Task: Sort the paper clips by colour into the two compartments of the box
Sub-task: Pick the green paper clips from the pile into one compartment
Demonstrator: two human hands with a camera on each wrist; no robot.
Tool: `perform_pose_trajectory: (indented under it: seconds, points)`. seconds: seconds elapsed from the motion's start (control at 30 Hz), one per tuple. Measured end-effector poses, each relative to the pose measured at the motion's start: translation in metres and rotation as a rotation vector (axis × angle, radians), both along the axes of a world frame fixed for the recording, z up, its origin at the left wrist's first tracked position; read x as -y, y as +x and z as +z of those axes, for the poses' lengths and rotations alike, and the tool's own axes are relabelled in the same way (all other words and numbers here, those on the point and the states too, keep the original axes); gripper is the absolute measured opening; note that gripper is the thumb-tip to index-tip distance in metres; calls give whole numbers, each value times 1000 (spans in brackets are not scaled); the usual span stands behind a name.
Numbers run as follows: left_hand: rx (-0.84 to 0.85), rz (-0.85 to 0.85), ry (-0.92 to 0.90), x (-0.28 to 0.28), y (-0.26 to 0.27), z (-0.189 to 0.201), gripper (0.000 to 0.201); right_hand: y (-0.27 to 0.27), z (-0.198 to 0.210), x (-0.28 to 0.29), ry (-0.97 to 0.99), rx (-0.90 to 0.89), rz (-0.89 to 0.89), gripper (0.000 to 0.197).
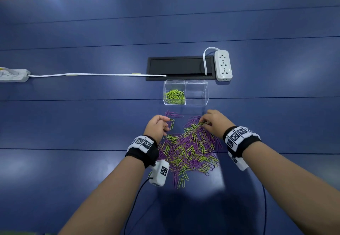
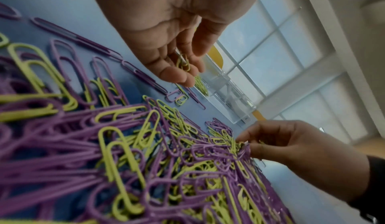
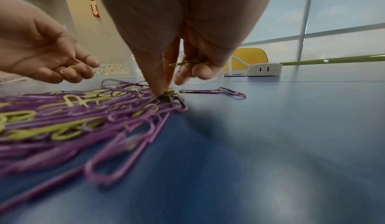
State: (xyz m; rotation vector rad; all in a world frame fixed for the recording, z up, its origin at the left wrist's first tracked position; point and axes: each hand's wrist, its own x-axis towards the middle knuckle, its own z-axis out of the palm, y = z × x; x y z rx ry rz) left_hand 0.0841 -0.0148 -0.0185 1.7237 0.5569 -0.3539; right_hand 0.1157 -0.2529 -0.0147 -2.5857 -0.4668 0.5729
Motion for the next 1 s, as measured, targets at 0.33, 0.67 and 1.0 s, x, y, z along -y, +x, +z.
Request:
perform_pose_trajectory:
  seconds: [0.33,0.67,1.0]
  points:
    - [72,-496,758,17,3,-8,17,-13,2,-3,-89,-30,-50,15]
    - [68,-705,964,18,6,-8,25,-10,14,13,259,-136,-399,8]
    - [76,-104,408,4,10,-4,17,-8,9,14,901,-586,-835,28]
